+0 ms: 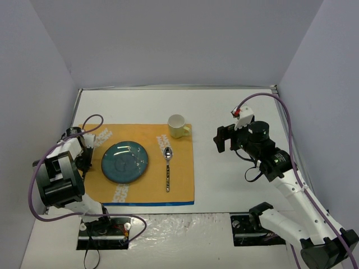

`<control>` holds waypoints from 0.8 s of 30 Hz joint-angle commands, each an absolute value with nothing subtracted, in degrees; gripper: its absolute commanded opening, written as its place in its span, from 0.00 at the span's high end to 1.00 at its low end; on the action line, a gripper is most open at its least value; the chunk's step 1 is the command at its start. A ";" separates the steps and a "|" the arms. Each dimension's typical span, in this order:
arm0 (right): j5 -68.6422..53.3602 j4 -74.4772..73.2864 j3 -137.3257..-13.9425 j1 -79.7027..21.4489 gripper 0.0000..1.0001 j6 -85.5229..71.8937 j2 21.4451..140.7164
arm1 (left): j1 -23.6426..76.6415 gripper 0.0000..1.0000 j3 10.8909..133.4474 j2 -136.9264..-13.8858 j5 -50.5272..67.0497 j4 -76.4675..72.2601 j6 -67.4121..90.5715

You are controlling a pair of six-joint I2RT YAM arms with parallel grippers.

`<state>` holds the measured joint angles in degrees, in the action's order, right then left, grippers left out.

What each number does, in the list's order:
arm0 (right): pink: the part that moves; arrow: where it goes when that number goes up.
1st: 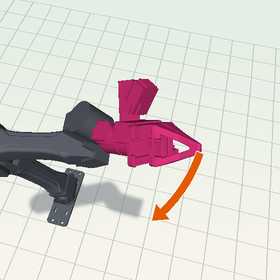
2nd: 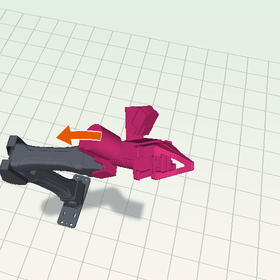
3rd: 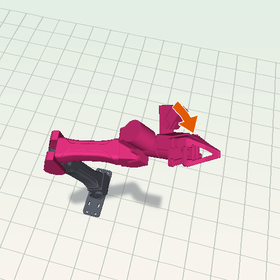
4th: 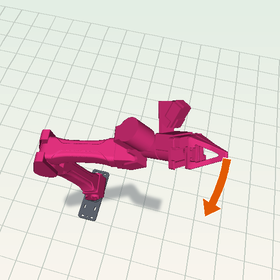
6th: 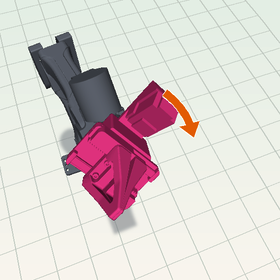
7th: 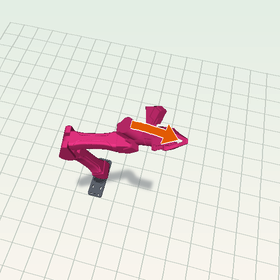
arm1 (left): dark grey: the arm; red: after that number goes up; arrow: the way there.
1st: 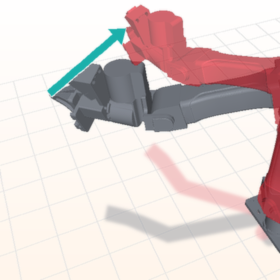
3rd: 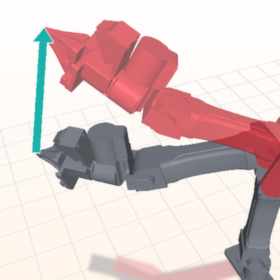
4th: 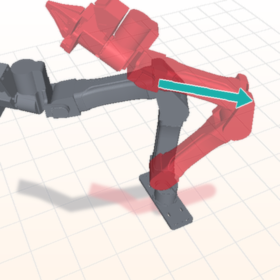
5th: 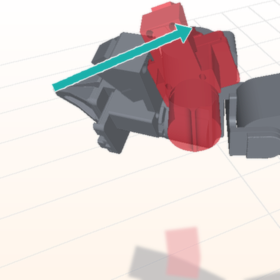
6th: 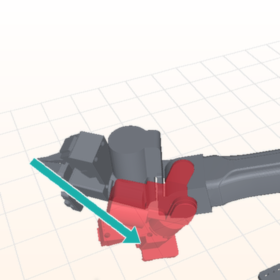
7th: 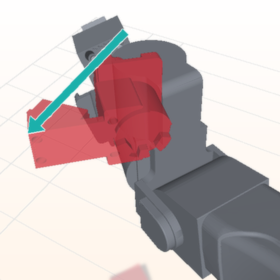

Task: Set the dinner table for one person

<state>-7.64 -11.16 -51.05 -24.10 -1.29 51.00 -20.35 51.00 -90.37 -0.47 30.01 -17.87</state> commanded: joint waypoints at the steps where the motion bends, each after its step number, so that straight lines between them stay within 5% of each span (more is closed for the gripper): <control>1: -6.36 -8.67 -51.39 -24.52 0.00 -0.62 51.15 | -21.27 0.88 52.12 -90.76 -1.41 30.23 -18.46; 24: -6.14 -9.49 -52.03 -24.42 0.00 -0.62 50.71 | -21.19 0.24 51.94 -82.05 -1.49 30.87 -16.79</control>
